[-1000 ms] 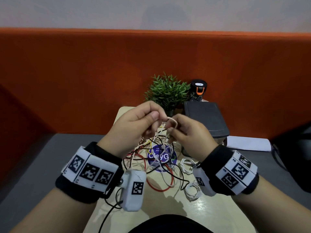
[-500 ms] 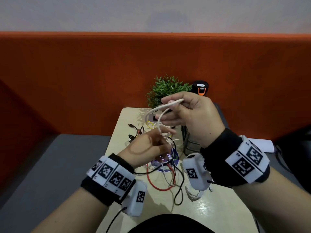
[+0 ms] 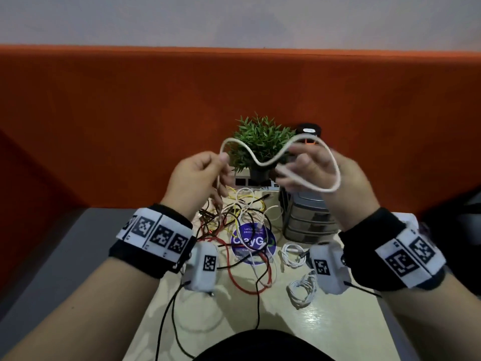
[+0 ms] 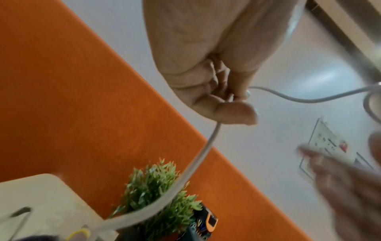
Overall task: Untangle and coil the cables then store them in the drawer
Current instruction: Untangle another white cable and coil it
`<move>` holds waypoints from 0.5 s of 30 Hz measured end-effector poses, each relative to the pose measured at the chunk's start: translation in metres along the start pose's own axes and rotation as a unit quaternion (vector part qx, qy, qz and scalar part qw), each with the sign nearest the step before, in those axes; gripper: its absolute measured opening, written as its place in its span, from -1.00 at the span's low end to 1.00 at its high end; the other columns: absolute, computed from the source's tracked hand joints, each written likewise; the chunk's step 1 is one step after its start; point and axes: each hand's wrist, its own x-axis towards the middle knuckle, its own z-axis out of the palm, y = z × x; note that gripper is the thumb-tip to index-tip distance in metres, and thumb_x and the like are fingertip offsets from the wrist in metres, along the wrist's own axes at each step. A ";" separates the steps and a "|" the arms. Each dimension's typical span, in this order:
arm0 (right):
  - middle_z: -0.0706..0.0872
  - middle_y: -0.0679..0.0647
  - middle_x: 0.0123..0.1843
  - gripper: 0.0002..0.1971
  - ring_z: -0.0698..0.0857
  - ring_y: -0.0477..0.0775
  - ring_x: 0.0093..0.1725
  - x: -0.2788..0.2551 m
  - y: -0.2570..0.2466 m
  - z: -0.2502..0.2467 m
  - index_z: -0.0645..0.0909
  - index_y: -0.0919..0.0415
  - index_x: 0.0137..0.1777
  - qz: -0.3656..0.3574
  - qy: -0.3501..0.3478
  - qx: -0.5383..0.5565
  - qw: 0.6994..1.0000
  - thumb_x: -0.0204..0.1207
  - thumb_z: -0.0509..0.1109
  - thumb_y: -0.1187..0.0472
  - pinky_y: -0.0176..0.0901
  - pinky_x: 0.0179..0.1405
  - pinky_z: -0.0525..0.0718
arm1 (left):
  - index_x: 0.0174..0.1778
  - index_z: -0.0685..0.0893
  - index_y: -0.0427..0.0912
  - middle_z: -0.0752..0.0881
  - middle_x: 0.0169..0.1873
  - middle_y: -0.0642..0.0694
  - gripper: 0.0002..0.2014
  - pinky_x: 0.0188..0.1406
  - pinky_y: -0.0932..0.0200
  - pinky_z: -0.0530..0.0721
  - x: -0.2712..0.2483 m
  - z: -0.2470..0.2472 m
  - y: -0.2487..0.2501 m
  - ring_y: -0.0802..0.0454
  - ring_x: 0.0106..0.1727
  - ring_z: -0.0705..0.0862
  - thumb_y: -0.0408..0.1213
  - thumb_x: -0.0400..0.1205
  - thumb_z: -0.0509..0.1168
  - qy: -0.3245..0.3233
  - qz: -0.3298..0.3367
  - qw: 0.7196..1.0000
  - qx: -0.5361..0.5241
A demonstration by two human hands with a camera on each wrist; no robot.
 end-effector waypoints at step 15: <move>0.72 0.06 -0.35 -0.84 0.63 -0.05 -0.41 -0.001 0.076 0.058 0.62 -0.02 -0.24 0.136 -0.134 -0.249 0.949 0.59 0.38 0.11 -0.14 -0.36 0.60 | -0.23 0.46 -0.18 0.63 -0.58 -0.02 -0.70 -0.66 0.28 0.45 0.021 -0.009 0.066 0.06 -0.61 0.51 -0.23 0.79 0.00 0.036 0.114 0.983 -0.141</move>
